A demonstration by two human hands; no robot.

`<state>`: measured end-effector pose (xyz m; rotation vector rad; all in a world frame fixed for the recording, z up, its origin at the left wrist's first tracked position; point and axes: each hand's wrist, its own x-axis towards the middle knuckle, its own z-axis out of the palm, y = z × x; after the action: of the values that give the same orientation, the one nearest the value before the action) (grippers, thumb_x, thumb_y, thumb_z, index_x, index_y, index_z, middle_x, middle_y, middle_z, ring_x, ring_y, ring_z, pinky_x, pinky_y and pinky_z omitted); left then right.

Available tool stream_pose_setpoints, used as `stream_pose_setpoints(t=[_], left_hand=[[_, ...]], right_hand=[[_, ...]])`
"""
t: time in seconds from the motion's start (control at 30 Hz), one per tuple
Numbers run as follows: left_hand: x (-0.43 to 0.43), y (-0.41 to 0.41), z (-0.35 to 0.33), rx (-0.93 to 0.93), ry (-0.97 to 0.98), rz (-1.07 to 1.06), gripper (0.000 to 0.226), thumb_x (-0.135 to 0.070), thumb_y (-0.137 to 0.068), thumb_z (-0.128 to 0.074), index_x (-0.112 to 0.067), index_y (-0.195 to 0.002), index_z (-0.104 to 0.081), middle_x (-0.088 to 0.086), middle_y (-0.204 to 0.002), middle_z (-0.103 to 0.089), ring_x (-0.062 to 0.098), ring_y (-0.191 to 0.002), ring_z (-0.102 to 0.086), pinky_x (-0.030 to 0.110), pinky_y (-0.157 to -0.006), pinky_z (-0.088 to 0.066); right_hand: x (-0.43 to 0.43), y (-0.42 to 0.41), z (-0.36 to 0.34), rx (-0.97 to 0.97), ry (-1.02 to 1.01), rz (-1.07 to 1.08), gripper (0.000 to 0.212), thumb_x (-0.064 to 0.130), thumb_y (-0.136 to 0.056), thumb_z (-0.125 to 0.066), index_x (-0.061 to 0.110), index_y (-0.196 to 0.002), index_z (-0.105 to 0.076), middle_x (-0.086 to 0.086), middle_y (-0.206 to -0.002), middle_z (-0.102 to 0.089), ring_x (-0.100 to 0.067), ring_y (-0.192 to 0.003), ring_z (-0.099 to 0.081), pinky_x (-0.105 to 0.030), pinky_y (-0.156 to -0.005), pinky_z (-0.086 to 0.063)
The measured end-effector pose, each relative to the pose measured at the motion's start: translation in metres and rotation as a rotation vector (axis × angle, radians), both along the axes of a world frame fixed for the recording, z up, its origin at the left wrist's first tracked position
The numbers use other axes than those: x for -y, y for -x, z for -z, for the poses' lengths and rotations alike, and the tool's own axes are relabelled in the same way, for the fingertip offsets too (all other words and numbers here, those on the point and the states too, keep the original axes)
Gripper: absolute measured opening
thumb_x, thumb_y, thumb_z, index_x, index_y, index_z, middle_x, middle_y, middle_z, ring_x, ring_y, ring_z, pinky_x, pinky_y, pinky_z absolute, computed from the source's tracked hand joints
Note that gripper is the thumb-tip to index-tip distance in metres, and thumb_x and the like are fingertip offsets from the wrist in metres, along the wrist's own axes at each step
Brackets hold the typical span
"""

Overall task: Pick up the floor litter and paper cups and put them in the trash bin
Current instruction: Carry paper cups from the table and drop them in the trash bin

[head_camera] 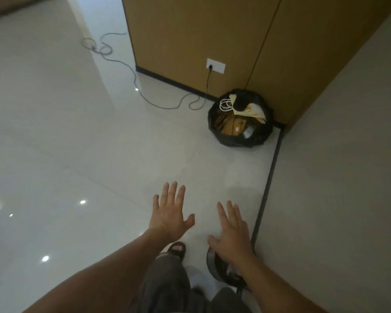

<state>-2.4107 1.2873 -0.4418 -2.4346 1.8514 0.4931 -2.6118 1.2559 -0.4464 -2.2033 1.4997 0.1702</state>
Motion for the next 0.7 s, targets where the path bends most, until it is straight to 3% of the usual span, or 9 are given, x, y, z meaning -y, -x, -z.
stream_pose_setpoints(t=[0.3,0.7], left_hand=[[-0.129,0.006,-0.043,-0.015,0.053,-0.36,0.089,-0.071,-0.083,-0.019,-0.025,-0.15,0.017,0.002,-0.157,0.024,0.023,-0.14,0.031,0.05,-0.115,0.006],[-0.312,-0.07,-0.079,0.034,0.209,-0.901,0.09,-0.067,-0.086,-0.035,-0.023,-0.152,0.007,0.001,-0.16,0.015,0.023,-0.145,0.02,0.048,-0.117,0.0]], right_hand=[[-0.038,-0.039,-0.048,0.01,0.069,-0.312,0.094,0.063,-0.086,-0.046,0.035,-0.151,0.016,0.001,-0.161,0.022,-0.021,-0.147,0.021,-0.046,-0.119,-0.004],[-0.159,-0.187,-0.098,0.172,0.094,-0.728,0.09,0.059,-0.088,-0.048,0.035,-0.154,0.008,0.003,-0.162,0.017,-0.018,-0.148,0.02,-0.044,-0.12,-0.003]])
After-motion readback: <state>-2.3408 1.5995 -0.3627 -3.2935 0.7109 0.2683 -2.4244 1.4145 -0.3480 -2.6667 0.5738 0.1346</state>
